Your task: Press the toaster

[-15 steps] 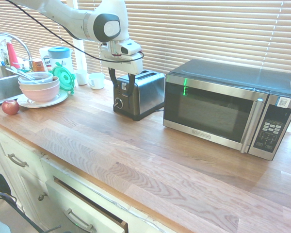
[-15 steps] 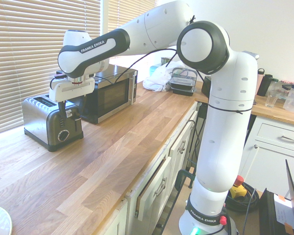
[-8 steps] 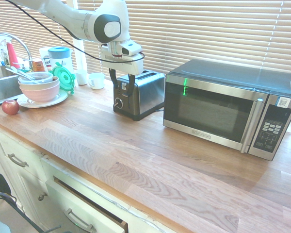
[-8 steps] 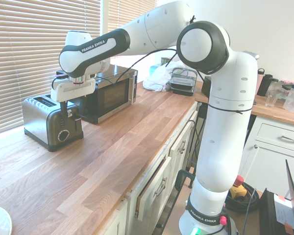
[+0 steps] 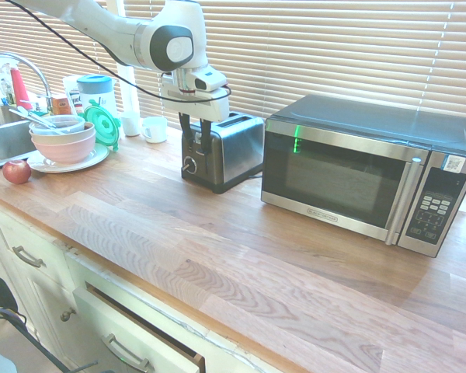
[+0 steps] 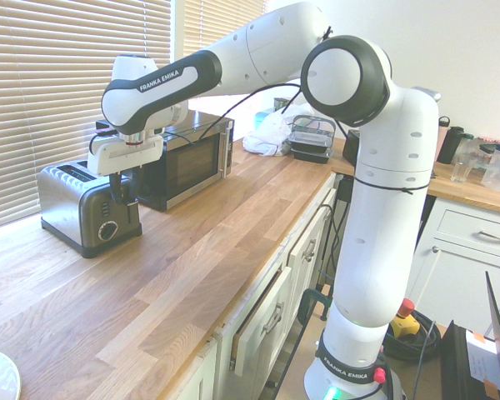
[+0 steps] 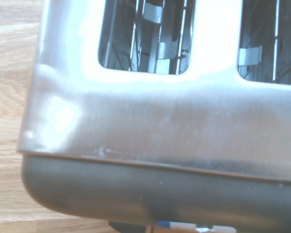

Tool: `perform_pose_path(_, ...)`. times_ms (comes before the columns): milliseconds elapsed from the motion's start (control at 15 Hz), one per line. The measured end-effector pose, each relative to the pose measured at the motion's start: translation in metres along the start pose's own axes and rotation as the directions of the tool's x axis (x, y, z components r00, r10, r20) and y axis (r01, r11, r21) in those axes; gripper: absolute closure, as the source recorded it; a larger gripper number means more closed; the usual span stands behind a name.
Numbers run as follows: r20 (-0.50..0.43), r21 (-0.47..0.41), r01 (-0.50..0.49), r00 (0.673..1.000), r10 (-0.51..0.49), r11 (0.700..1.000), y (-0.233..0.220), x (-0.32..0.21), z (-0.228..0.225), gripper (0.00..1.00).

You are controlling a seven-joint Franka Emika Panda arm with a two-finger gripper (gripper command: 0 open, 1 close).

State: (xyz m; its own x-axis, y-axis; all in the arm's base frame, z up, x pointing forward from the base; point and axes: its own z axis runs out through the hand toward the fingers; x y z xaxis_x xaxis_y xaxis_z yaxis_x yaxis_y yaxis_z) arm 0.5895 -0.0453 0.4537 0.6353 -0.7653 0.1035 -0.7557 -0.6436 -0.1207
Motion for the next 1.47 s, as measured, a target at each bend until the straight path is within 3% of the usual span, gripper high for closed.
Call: perform_pose_path(1467, -0.003, -0.006, -0.031, 1.0, 0.031, 0.999, 0.018, 0.014, -0.008, 1.0)
